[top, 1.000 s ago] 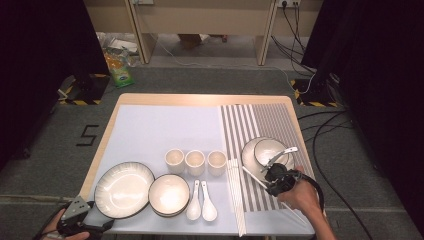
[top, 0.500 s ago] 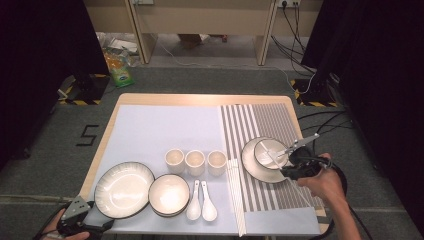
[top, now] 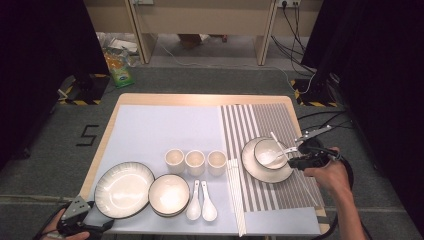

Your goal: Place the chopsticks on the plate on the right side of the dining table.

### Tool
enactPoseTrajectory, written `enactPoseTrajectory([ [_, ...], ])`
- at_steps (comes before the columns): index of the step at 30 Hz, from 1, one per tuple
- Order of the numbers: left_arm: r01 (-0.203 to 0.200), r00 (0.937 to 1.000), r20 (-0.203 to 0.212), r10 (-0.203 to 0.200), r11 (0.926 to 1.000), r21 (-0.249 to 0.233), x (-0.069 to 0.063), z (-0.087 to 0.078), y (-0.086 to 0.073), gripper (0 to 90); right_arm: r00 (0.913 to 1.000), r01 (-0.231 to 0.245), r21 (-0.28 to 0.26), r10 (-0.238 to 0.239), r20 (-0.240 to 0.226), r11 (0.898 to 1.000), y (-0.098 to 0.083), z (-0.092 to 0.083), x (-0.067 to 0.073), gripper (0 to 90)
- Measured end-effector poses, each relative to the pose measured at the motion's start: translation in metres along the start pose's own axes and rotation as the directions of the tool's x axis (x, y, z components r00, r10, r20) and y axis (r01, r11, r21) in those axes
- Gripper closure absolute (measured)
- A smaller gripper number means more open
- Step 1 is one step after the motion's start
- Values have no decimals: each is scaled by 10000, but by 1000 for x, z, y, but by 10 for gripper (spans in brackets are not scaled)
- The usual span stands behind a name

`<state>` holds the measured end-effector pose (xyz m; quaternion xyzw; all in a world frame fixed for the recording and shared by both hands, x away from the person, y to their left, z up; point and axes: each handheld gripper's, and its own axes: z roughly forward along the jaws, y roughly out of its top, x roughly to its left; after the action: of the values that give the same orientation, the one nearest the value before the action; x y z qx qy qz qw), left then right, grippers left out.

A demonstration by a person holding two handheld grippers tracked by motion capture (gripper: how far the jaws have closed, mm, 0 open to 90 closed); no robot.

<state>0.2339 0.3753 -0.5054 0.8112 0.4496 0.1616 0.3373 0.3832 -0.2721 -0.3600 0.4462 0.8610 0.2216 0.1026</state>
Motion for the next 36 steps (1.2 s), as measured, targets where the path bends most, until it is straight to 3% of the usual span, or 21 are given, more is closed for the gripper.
enactPoseTrajectory([
  [8, -32, 10000, -9, 32, 10000, 37, 0, 0, 0, 0, 9974, -672, -282, 679, 221, 9973, -1, -4, -23, 848],
  [12, 8, 10000, -14, -8, 10000, -8, 0, 0, 0, 0, 9897, -1338, -297, 1351, 466, 9906, -6, -8, -35, 848],
  [18, 8, 10000, -22, -8, 10000, -17, 0, 0, 0, 0, 9821, -1759, -140, 1765, 665, 9843, -12, -7, -48, 848],
  [24, 9, 10000, -7, -9, 10000, 18, 0, 0, 0, 0, 9727, -2200, -65, 2199, 736, 9755, -17, 5, -57, 848],
  [29, -11, 10000, -46, 11, 10000, -38, 0, 0, 0, 0, 9579, -2797, -42, 2793, 665, 9601, -23, 20, -62, 848],
  [36, 5, 10000, 14, -5, 10000, 25, 0, 0, 0, 0, 9577, -2861, -3, 2860, 306, 9582, -23, 37, -61, 848],
])
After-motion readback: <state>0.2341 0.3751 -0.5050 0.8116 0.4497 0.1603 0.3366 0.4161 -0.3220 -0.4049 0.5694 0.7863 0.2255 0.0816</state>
